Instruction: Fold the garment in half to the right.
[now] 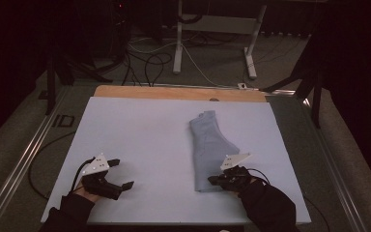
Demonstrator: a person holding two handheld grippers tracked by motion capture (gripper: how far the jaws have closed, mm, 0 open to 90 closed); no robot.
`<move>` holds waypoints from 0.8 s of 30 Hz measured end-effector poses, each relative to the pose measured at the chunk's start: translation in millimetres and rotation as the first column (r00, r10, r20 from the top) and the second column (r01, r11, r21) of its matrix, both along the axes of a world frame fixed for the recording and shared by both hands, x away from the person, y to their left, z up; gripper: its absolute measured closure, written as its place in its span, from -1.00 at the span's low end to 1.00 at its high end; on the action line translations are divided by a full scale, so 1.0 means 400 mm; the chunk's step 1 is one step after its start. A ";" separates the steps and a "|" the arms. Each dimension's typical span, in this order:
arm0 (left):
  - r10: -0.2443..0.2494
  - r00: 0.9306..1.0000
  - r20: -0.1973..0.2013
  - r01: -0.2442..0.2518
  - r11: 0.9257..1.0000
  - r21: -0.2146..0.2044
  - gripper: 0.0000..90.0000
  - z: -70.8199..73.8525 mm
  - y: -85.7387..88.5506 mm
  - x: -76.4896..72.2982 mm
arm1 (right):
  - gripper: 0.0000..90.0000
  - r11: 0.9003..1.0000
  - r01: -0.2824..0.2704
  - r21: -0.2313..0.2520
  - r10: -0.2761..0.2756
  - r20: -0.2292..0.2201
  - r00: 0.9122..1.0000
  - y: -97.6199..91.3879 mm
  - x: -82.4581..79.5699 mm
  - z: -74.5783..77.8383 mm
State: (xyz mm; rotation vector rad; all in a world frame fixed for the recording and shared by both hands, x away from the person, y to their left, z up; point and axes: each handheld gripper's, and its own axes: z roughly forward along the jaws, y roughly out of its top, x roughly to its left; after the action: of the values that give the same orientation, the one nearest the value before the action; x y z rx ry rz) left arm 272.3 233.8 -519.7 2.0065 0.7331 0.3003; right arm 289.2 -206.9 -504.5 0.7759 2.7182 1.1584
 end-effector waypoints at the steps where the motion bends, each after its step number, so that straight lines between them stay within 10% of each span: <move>1: 0.000 1.000 0.000 0.000 1.000 0.000 -0.98 0.000 0.000 0.000 | 1.00 1.000 0.008 0.007 -0.008 -0.002 1.000 0.000 0.003 0.003; 15: -0.001 1.000 0.001 0.001 1.000 -0.001 -0.98 0.000 0.002 0.000 | 0.52 0.998 0.049 0.029 -0.051 0.099 0.994 -0.005 0.037 0.049; 24: -0.001 1.000 -0.001 0.001 1.000 -0.002 -0.98 0.001 0.004 0.001 | -0.50 0.996 0.066 0.058 -0.071 0.081 0.994 -0.003 0.059 0.047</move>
State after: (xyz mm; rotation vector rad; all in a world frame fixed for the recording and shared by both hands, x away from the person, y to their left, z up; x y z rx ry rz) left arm 272.6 235.5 -519.5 2.0057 0.7325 0.2976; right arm 312.6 -208.0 -485.7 0.8026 2.5821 1.2272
